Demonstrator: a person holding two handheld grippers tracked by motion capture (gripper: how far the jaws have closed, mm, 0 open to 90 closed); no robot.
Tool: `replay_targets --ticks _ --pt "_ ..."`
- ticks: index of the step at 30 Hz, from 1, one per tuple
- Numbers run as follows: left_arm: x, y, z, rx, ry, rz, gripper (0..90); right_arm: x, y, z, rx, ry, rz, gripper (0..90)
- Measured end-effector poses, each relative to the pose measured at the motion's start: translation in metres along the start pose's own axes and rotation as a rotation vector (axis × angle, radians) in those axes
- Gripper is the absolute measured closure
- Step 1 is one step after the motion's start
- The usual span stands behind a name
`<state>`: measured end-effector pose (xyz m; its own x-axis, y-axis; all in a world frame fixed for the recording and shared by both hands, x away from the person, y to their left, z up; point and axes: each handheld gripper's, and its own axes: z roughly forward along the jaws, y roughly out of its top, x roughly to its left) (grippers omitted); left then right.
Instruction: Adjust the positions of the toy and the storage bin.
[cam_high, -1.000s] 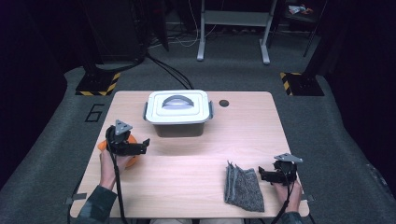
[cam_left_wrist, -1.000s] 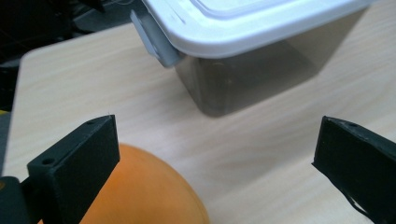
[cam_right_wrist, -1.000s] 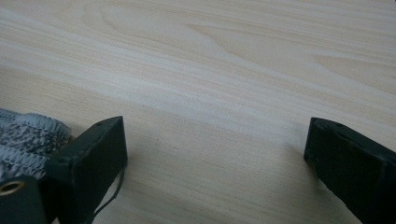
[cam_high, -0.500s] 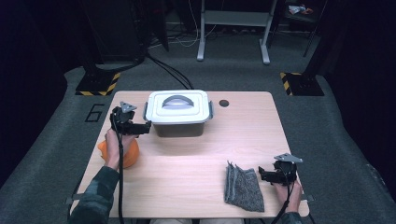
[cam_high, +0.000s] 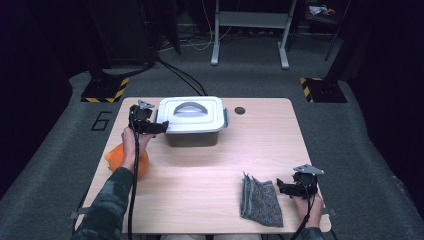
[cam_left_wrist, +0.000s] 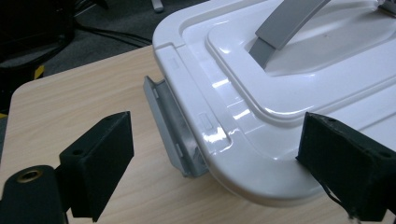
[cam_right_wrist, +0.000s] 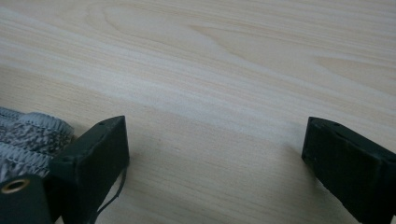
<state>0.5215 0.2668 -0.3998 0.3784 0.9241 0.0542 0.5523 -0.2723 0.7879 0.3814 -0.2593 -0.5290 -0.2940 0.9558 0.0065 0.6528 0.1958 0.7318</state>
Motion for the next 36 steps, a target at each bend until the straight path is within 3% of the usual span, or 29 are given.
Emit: replay_targets --ticks 4,7,10,16,25,36 --pt "0.001 0.003 0.008 0.022 -0.016 0.026 12.2 -0.001 0.000 0.000 0.002 -0.001 -0.008 6.7" --pt "0.003 0.004 0.013 0.016 -0.040 -0.008 13.5 0.000 0.000 0.000 0.001 -0.002 -0.008 6.8" --pt "0.006 0.005 0.015 0.036 -0.089 0.004 13.9 -0.001 0.000 0.000 0.001 -0.002 -0.009 6.8" --pt "0.005 0.006 0.022 0.032 -0.164 -0.026 14.6 0.000 0.000 0.000 -0.001 -0.006 -0.011 6.9" --pt "0.007 0.007 0.022 0.042 -0.180 -0.004 14.4 0.000 0.000 0.000 0.000 -0.006 -0.016 7.0" --pt "-0.004 0.010 0.027 0.039 -0.226 0.017 14.5 0.000 0.000 0.000 -0.001 -0.006 -0.014 7.1"
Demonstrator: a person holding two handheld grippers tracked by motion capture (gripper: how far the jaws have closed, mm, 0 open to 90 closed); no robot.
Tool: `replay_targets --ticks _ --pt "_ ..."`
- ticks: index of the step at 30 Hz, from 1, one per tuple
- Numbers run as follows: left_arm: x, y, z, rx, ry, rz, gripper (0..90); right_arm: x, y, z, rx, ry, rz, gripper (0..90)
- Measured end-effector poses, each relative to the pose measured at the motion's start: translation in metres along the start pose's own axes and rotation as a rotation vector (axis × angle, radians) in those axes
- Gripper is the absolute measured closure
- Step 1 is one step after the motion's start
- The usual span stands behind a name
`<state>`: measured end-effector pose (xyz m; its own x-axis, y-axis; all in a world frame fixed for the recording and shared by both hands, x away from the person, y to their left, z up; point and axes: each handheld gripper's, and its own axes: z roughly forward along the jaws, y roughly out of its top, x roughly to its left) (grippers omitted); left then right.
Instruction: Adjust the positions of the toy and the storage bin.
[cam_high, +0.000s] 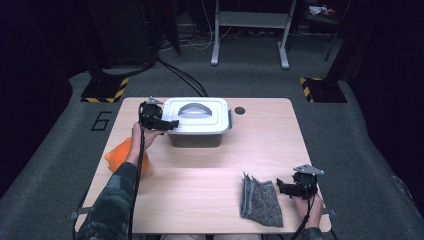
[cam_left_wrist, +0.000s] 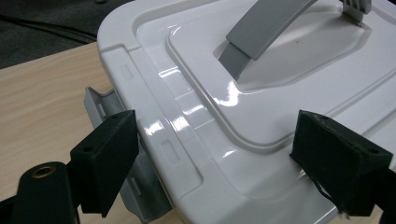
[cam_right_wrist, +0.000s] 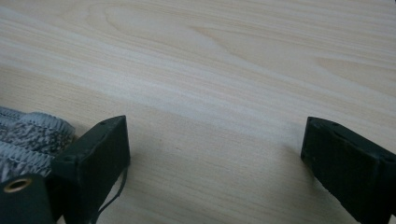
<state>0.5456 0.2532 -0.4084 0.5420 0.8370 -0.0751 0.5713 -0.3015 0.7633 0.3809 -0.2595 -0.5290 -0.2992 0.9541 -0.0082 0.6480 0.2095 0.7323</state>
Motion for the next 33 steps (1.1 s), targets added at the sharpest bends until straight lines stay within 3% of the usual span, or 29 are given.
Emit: replay_targets --ticks 6,7,25,29,31,33 --pt "-0.005 0.002 0.005 -0.006 -0.022 0.006 14.4 0.000 0.000 0.000 0.000 0.001 -0.002 7.2" --pt "-0.007 0.003 0.006 -0.006 -0.028 -0.009 14.3 0.000 0.000 0.000 0.000 0.001 -0.001 7.3" --pt "-0.026 0.013 0.021 0.006 -0.092 0.024 14.5 0.000 0.000 0.000 -0.002 0.005 0.012 7.3" --pt "-0.028 0.013 0.022 0.000 -0.085 0.023 14.5 0.000 0.000 0.000 -0.001 0.005 0.011 7.3" --pt "-0.030 0.012 0.020 -0.010 -0.060 0.021 13.9 0.000 0.000 0.000 -0.001 0.006 0.011 7.3" --pt "-0.031 0.011 0.019 -0.022 -0.028 0.003 7.8 0.000 0.000 0.000 -0.001 0.006 0.010 7.3"
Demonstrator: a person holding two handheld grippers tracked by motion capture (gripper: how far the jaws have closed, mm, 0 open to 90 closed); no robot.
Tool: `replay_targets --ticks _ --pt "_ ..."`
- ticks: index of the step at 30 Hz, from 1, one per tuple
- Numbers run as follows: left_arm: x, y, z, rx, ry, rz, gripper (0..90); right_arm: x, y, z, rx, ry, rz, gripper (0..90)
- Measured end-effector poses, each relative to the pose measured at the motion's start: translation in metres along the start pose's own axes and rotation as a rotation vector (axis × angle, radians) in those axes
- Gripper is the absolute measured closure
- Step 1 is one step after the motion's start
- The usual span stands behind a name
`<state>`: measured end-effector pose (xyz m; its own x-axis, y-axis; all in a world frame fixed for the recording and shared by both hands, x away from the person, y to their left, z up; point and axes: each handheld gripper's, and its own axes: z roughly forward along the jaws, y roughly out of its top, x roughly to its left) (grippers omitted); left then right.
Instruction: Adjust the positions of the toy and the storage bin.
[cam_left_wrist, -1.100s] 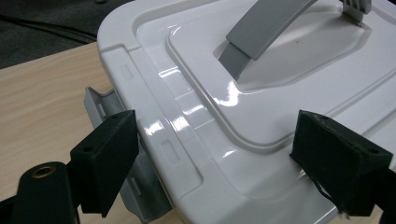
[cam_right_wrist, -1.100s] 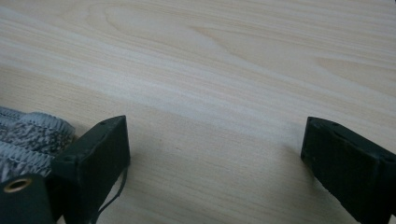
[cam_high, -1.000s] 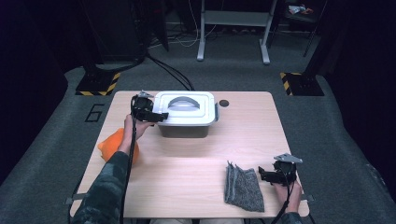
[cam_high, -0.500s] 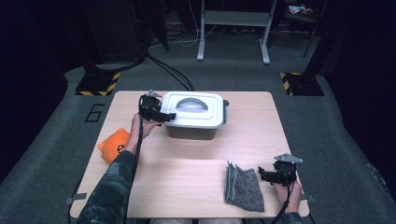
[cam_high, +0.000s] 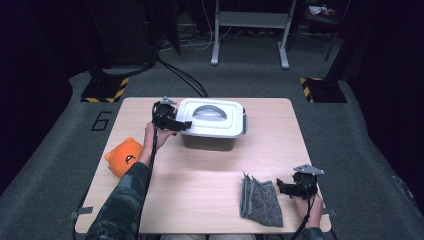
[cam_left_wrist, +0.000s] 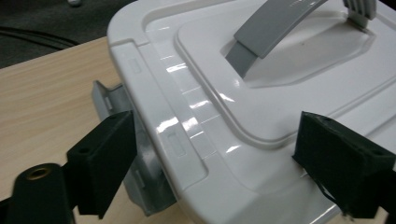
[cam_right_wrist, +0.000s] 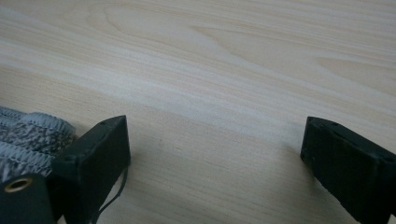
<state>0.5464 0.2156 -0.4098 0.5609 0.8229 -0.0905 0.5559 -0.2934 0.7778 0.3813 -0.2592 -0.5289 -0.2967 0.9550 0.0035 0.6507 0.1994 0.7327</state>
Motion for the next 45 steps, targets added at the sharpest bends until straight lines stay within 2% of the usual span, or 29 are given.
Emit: replay_targets --ticks 2,3,6,8,14,17,19,20,25,28,30,33,34,37,43,45 --pt "-0.001 -0.002 -0.004 -0.002 0.007 -0.018 4.3 0.000 0.000 0.000 0.001 0.000 0.000 7.3" --pt "-0.002 -0.003 -0.008 0.004 0.015 -0.012 3.1 0.000 0.000 0.000 0.001 0.000 -0.001 7.3" --pt "-0.009 -0.005 -0.020 -0.039 0.034 -0.015 0.0 0.000 0.000 0.000 0.001 0.004 0.001 7.4" --pt "-0.015 -0.007 -0.029 -0.060 0.047 0.001 0.0 0.000 0.000 0.000 0.001 0.004 0.001 7.4" --pt "-0.042 -0.023 -0.055 -0.120 0.041 0.065 0.0 -0.001 0.000 0.000 0.005 0.006 -0.004 7.3" --pt "-0.057 -0.036 -0.063 -0.131 0.038 0.109 0.0 -0.001 0.000 0.000 0.008 0.005 -0.005 7.2" --pt "-0.064 -0.044 -0.066 -0.140 0.031 0.120 0.0 -0.001 0.000 0.000 0.009 0.004 -0.005 6.9" --pt "-0.069 -0.051 -0.067 -0.129 0.026 0.133 0.0 0.000 0.000 0.000 0.008 0.003 -0.003 6.8" --pt "-0.085 -0.083 -0.059 -0.095 0.046 0.192 0.0 -0.001 0.002 0.001 0.015 0.006 -0.008 6.3" --pt "-0.090 -0.108 -0.047 -0.048 0.047 0.204 0.0 -0.001 0.004 0.001 0.027 0.015 -0.021 7.8" --pt "-0.092 -0.123 -0.038 -0.001 0.045 0.216 0.0 0.000 0.008 0.000 0.032 0.004 -0.035 7.7" --pt "-0.093 -0.144 -0.025 0.066 0.049 0.248 0.0 0.002 0.019 -0.006 0.010 0.017 -0.050 8.4" --pt "-0.094 -0.148 -0.021 0.073 0.054 0.251 0.0 0.002 0.026 -0.009 0.004 0.025 -0.056 8.3" --pt "-0.092 -0.157 -0.012 0.099 0.062 0.258 0.0 0.003 0.043 -0.015 -0.017 0.054 -0.060 8.4" --pt "-0.087 -0.165 -0.004 0.071 0.079 0.252 0.0 0.008 0.080 -0.020 -0.047 0.106 -0.076 8.3" --pt "-0.085 -0.166 -0.004 0.063 0.063 0.239 0.0 0.010 0.092 -0.019 -0.056 0.111 -0.096 8.4"
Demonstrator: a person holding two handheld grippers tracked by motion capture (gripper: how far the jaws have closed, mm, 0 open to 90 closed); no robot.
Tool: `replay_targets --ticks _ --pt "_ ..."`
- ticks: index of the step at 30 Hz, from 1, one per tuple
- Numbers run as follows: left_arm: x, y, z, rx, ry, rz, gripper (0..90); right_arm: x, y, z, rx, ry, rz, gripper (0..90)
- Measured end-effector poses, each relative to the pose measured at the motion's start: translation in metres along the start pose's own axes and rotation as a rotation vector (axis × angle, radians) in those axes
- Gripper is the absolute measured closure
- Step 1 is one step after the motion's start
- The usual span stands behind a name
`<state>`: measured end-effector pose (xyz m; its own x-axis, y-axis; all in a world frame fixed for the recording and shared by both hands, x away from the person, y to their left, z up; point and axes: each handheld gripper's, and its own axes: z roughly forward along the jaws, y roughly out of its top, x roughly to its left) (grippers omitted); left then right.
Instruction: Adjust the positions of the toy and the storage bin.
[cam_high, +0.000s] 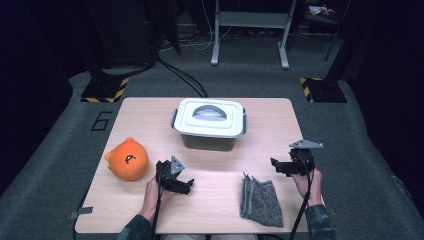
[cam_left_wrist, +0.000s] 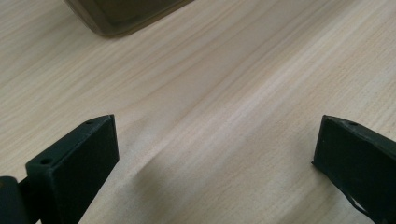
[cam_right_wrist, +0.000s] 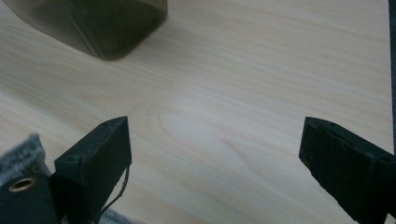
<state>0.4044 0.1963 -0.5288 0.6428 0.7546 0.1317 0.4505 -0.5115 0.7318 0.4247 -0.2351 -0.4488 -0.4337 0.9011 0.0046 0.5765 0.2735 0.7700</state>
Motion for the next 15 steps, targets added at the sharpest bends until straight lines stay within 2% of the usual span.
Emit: replay_targets --ticks 3,6,10,12,15 --pt "0.000 0.000 0.000 -0.002 -0.002 0.003 0.0 0.002 0.018 0.006 -0.001 0.018 -0.009 9.0" --pt "0.003 0.000 0.001 0.005 -0.031 -0.010 0.0 0.005 0.036 0.012 -0.007 0.035 -0.013 10.4" --pt "0.001 0.000 0.001 0.003 -0.016 0.002 0.0 0.007 0.056 0.023 -0.020 0.060 0.002 12.7" --pt "0.001 0.000 0.002 -0.005 -0.014 -0.008 0.0 0.008 0.067 0.030 -0.016 0.069 0.001 13.8" --pt "0.002 0.000 0.001 -0.001 -0.024 -0.005 0.2 0.013 0.081 0.039 -0.019 0.073 -0.010 21.2"
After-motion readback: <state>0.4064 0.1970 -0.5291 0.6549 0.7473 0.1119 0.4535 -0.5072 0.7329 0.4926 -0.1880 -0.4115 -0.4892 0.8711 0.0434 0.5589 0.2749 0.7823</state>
